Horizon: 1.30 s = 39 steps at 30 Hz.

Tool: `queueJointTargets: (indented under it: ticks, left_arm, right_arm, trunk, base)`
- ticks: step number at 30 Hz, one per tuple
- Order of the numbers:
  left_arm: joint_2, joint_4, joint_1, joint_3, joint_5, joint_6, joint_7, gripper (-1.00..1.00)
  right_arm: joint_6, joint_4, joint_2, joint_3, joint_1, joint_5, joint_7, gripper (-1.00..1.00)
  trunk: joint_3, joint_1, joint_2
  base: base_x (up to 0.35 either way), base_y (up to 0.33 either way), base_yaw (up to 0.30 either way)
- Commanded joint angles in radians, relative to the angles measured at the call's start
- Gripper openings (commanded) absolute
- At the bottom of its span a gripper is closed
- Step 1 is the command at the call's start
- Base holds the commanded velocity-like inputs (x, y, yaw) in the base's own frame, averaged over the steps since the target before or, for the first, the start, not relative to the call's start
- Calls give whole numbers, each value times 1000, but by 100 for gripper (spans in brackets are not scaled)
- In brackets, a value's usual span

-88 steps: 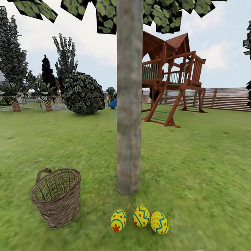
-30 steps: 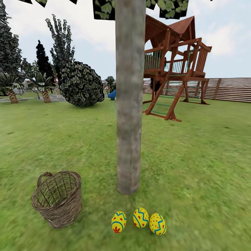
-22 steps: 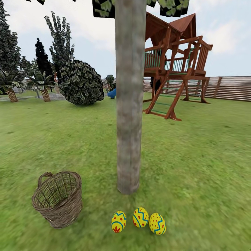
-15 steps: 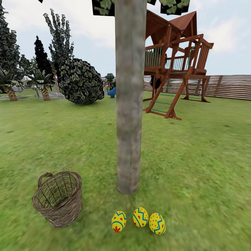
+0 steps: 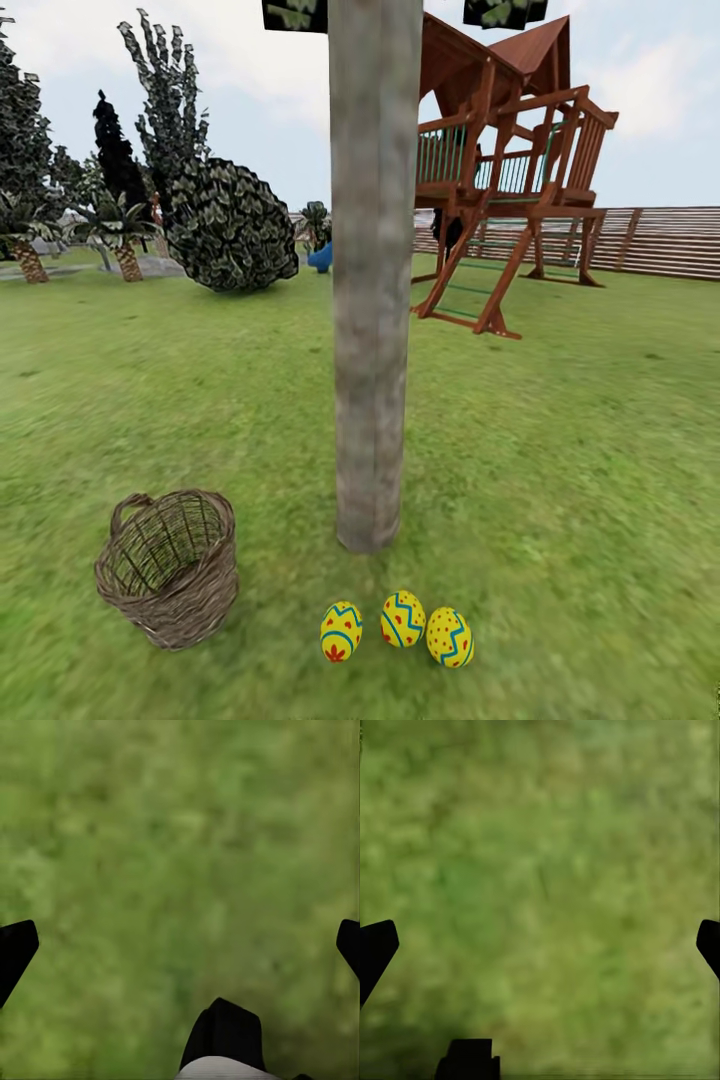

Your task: Take the three Easter eggs out of the wicker basket on the lawn in the garden, then place them on the lawn next to a single tree (choose any tree) so that all three eggs are next to the same tree and none are left in the basket.

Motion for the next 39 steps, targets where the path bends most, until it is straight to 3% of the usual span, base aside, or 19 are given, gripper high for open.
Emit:
queueJointTargets:
  ticks: [1, 6, 10, 13, 39]
  left_arm:
    - [1, -3, 0, -8, 7, 5, 7, 100]
    - [0, 6, 0, -10, 7, 5, 8, 100]
    - [-9, 94, 0, -14, 6, 3, 6, 100]
    - [-12, 113, 0, -16, 6, 3, 6, 100]
    - [-12, 120, 0, -16, 5, 3, 6, 100]
  right_arm:
    - [-3, 2, 0, 4, -1, 5, -3, 100]
    - [-3, 2, 0, 4, -1, 7, -3, 100]
    - [-3, 2, 1, 5, -1, 8, -3, 100]
    - [-3, 2, 1, 5, 0, 8, -3, 100]
    - [6, 2, 3, 6, 6, 7, -2, 100]
  trunk:
    - [1, -4, 7]
    - [8, -23, 42]
    - [14, -39, 70]
    - [18, -50, 91]
    - [57, -150, 273]
  base:
    - [0, 0, 0]
    - [0, 0, 0]
    - [0, 0, 0]
    - [0, 0, 0]
    - [0, 0, 24]
